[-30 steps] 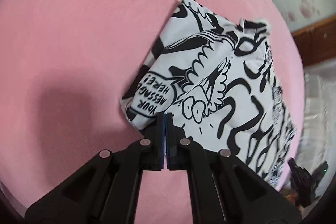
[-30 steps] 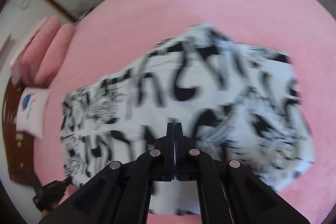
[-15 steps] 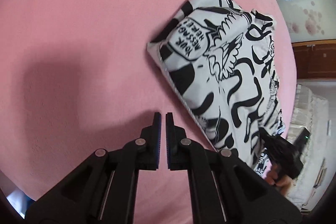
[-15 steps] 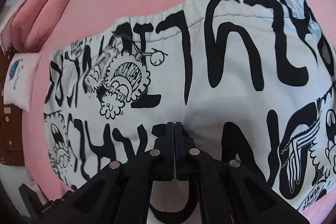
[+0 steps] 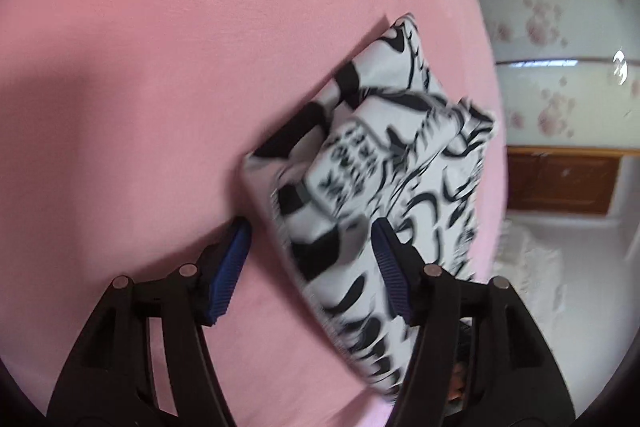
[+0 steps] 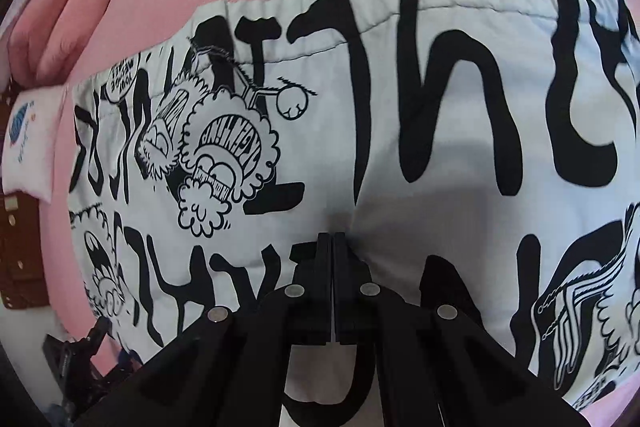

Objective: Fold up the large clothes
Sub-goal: 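Grasp the jacket's side edge with the left tool and lift it, then fold the lifted edge over the bundle with the left tool and release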

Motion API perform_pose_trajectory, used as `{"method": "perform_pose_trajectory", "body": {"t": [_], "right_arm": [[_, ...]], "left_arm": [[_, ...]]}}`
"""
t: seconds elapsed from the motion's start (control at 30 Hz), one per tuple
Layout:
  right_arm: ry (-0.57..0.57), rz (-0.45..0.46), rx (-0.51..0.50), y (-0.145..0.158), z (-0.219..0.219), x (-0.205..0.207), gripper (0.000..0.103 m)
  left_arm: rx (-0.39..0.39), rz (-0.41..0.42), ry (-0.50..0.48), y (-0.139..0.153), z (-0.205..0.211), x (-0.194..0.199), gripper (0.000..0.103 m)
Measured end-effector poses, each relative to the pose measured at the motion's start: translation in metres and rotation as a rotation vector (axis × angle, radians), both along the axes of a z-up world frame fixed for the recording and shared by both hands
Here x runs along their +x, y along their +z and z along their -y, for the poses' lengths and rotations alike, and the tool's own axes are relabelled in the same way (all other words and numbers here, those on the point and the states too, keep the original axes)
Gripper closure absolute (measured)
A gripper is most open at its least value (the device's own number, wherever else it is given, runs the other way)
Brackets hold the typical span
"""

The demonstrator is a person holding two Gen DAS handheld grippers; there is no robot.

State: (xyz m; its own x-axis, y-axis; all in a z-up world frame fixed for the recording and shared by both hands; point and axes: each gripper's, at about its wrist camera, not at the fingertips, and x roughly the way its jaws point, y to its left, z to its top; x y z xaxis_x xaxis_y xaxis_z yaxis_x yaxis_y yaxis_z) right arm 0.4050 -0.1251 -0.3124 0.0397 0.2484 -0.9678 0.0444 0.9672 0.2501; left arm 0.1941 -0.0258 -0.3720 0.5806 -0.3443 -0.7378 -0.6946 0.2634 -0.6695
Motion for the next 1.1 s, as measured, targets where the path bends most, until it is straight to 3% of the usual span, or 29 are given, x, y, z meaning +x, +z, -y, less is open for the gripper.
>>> {"method": "perform_pose_trajectory", "body": {"t": [0.1, 0.2, 0.27, 0.37, 0.47, 0.67, 0.8, 0.9, 0.97, 1.1], "right_arm": [[-0.014, 0.011, 0.007, -0.003, 0.003, 0.000, 0.103], [-0.055, 0.018, 0.005, -0.004, 0.004, -0.002, 0.103], [-0.077, 0.025, -0.003, -0.002, 0.003, -0.005, 0.103], [-0.094, 0.055, -0.015, 0.000, 0.003, -0.009, 0.103], [-0.139, 0.075, 0.016, 0.004, 0.001, -0.022, 0.103], [-0.261, 0.084, 0.165, -0.004, 0.028, -0.037, 0.103], [-0.258, 0.073, 0.301, -0.013, 0.056, -0.042, 0.103], [-0.239, 0.046, 0.385, -0.023, 0.073, -0.040, 0.103], [-0.211, 0.022, 0.410, -0.024, 0.083, -0.039, 0.103], [-0.154, -0.044, 0.476, -0.030, 0.105, -0.035, 0.103]], "left_arm": [[-0.024, 0.028, 0.036, -0.006, -0.005, 0.008, 0.046], [-0.030, 0.020, 0.054, -0.007, -0.009, 0.012, 0.062], [-0.044, 0.031, 0.056, -0.008, -0.011, 0.011, 0.066], [-0.092, 0.084, 0.060, -0.006, -0.016, 0.003, 0.073], [-0.081, 0.136, 0.039, 0.005, -0.019, 0.000, 0.080], [0.075, 0.369, -0.105, 0.096, 0.015, 0.021, 0.084], [0.229, 0.441, -0.260, 0.160, 0.064, 0.042, 0.085], [0.326, 0.509, -0.354, 0.202, 0.117, 0.046, 0.086], [0.334, 0.531, -0.392, 0.218, 0.149, 0.047, 0.087], [0.455, 0.535, -0.572, 0.242, 0.250, 0.050, 0.087]]}}
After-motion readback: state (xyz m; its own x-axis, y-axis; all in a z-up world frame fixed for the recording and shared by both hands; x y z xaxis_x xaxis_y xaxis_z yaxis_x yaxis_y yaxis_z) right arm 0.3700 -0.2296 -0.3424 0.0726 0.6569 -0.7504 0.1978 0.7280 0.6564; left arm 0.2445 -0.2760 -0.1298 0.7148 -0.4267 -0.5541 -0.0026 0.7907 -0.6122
